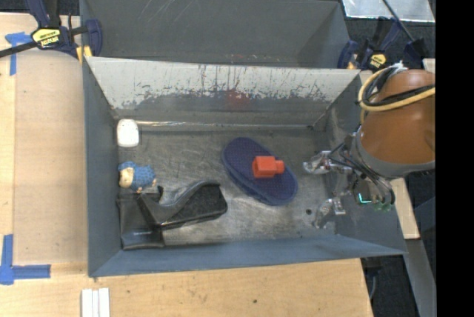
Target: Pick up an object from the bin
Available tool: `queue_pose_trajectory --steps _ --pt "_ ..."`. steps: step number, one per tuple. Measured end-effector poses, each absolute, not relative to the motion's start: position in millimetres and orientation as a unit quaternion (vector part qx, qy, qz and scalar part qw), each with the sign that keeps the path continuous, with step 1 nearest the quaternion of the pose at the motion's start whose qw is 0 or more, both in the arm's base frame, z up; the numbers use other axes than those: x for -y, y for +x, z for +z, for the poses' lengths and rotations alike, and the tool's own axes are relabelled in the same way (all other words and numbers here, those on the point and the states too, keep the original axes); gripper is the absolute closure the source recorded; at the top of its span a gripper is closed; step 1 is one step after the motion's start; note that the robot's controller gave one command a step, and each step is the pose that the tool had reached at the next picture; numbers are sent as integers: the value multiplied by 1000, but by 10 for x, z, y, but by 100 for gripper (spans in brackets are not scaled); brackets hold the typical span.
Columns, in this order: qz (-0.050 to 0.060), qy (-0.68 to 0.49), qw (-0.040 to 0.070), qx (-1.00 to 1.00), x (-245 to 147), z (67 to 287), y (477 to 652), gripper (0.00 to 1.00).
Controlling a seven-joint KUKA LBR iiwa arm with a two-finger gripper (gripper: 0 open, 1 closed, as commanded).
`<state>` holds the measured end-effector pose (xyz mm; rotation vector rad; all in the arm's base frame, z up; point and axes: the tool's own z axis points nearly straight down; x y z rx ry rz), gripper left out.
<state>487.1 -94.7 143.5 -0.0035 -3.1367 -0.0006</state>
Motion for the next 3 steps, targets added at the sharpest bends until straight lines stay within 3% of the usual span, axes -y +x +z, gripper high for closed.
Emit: queue_pose_trajectory --steps 1,2,3 --pt "3 105 -10 994 263 792 5134 0" --pt "3 107 -22 994 249 835 5195 100" --pt "1 109 -6 994 255 2052 5199 100"
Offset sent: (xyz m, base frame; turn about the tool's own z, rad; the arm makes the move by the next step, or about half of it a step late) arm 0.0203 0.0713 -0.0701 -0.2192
